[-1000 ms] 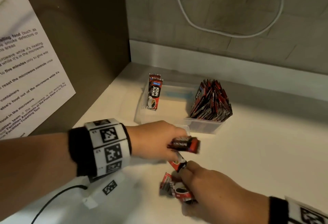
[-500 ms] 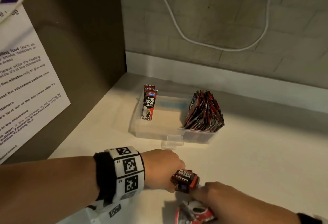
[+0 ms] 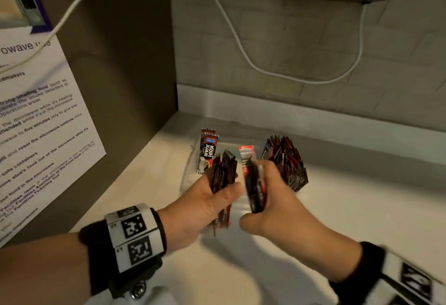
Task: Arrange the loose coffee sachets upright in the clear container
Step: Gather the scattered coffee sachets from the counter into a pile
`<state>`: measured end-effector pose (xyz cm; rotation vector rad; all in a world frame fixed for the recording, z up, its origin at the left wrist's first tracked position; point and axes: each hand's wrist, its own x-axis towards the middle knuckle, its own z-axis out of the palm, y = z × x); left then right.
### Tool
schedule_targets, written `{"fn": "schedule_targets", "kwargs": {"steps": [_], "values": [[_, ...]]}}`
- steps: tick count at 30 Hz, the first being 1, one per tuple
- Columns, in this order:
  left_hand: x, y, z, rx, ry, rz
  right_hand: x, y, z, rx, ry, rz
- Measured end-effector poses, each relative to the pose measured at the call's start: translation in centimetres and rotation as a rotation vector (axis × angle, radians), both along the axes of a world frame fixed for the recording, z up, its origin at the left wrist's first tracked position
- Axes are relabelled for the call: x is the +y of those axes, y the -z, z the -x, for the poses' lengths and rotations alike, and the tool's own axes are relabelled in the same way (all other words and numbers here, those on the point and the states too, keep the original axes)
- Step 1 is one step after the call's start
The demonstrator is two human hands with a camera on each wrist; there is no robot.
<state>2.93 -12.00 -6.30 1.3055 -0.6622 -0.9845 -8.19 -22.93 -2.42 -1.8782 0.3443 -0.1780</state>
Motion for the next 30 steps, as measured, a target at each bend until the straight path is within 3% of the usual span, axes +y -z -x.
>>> {"fn": "schedule_targets", "kwargs": {"steps": [5,8,12,15,17,20,23,26,30], "values": [[-1.0,0.2,0.8,0.186,-0.059,0.033,1.9,2.9,-2.7,-0.043,0.049,0.085],[-1.0,0.2,1.1,0.218,-0.061,0.019,2.1,3.1,-2.9,-0.011,-0.023,0.09],[-1.1,-0.4,1.2,0.219,-0.102,-0.002,1.7,2.3,-2.0,-0.021,-0.137,-0.129],[-1.9,-1.3,0.9,0.18,-0.141,0.007,0.8,1.5,-1.4,-0.062,-0.175,-0.183],[-2.9,-2.2,0.4,0.155,-0.196,0.022,-0.1,1.0,-1.4,-0.105,-0.094,-0.199],[-5.2,-3.8,-1.7,0.096,-0.393,0.039,-2.2,0.1,-1.3,-0.273,0.179,-0.128],[-8.2,-4.2,-4.2,-0.102,-0.564,0.055,-4.7,-0.5,-1.1,-0.421,0.442,0.027],[-10.6,-2.0,-5.3,-0.311,-0.479,-0.073,-7.3,0.0,-1.2,-0.407,0.611,0.124],[-13.0,1.7,-5.0,-0.363,-0.316,-0.25,-9.6,1.3,-1.4,-0.277,0.673,0.035]]}}
